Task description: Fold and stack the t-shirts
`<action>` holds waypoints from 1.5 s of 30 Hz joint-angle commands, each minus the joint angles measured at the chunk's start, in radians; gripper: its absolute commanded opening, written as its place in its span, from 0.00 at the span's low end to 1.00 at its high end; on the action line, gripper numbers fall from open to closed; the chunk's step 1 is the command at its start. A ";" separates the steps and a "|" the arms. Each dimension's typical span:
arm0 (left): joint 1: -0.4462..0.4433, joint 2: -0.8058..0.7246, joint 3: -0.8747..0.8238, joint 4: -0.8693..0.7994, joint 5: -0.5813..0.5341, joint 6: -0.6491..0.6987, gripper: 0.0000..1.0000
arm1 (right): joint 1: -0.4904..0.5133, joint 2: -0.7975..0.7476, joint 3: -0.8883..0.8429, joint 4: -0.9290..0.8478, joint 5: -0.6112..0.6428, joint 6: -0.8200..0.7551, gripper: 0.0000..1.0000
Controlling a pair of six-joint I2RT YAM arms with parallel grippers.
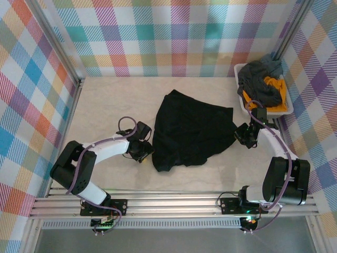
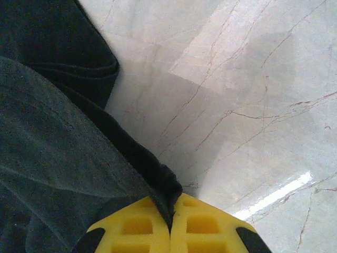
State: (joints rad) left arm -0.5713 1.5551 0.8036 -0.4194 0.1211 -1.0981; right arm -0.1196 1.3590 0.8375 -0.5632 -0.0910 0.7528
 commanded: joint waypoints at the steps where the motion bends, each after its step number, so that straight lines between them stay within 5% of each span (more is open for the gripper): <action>1: -0.053 0.037 0.020 0.207 0.047 -0.070 0.43 | -0.008 -0.018 0.018 -0.021 -0.025 -0.013 0.00; 6: -0.193 -0.300 0.014 -0.136 -0.229 -0.308 0.47 | -0.008 -0.012 0.029 -0.027 -0.037 -0.024 0.00; 9: -0.300 -0.454 -0.085 -0.059 -0.234 -0.604 0.47 | -0.009 -0.012 0.025 -0.021 -0.039 -0.026 0.00; 16: -0.502 -0.372 -0.066 0.014 -0.286 -1.091 0.60 | -0.008 -0.017 0.013 -0.014 -0.046 -0.021 0.00; 21: -0.553 -0.279 -0.113 0.199 -0.346 -1.278 0.63 | -0.008 -0.035 0.015 -0.024 -0.044 -0.028 0.00; 28: -0.555 -0.210 -0.097 0.213 -0.376 -1.313 0.60 | -0.008 -0.037 0.025 -0.038 -0.039 -0.046 0.00; 34: -0.553 -0.195 -0.159 0.224 -0.418 -1.347 0.41 | -0.008 -0.037 0.018 -0.031 -0.046 -0.041 0.00; 41: -0.528 -0.279 -0.163 0.100 -0.482 -1.280 0.00 | -0.008 -0.044 0.015 -0.020 -0.068 -0.045 0.00; 45: -0.422 -0.399 -0.131 0.005 -0.507 -1.072 0.00 | -0.008 -0.069 0.050 0.002 -0.178 -0.044 0.00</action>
State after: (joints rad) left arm -1.0611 1.2339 0.6460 -0.2970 -0.3187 -1.9697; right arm -0.1196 1.3300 0.8421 -0.5705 -0.1764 0.7204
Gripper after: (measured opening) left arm 0.052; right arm 0.049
